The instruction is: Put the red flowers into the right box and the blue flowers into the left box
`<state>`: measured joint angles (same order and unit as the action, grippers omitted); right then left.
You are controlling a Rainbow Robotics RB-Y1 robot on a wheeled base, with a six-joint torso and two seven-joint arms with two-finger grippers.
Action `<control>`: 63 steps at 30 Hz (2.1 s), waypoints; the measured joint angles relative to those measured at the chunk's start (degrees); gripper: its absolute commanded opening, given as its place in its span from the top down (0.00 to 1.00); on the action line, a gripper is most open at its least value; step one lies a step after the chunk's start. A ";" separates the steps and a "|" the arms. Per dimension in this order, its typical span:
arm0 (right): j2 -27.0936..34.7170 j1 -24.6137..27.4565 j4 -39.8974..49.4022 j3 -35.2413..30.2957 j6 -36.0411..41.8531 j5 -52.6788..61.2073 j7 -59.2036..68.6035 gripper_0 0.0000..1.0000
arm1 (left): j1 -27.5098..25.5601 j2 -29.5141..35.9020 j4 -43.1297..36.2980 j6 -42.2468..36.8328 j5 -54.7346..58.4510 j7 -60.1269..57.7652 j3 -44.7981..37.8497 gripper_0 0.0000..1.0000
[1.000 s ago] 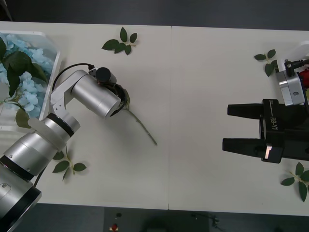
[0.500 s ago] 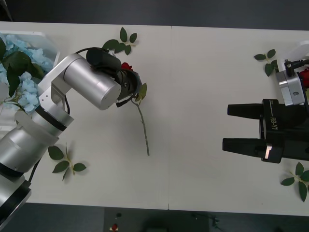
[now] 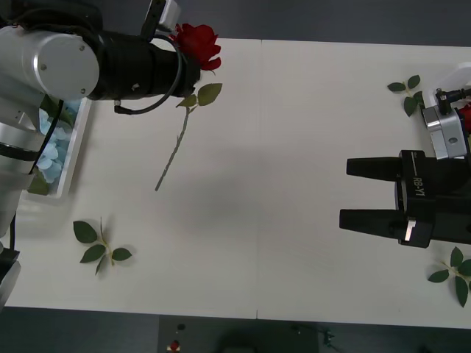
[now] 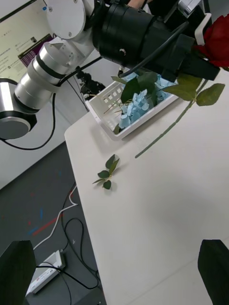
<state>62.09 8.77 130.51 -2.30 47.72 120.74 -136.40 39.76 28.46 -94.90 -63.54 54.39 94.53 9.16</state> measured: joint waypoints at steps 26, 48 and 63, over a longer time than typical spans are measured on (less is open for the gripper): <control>0.00 -0.04 -1.14 0.00 0.16 0.10 0.23 0.00 | 0.00 -5.49 28.74 -5.12 83.20 58.62 4.98 1.00; -0.10 -17.00 -12.96 16.08 -0.87 3.80 0.84 0.00 | 0.00 -11.08 21.77 8.58 92.16 47.38 16.20 1.00; -7.06 -20.42 -16.75 21.81 -2.55 3.80 0.84 0.98 | 0.00 -12.31 21.75 9.81 90.51 47.37 16.20 1.00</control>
<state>55.02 -11.65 113.76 19.51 45.17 124.54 -135.56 39.77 16.15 -73.15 -53.74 144.90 141.91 25.36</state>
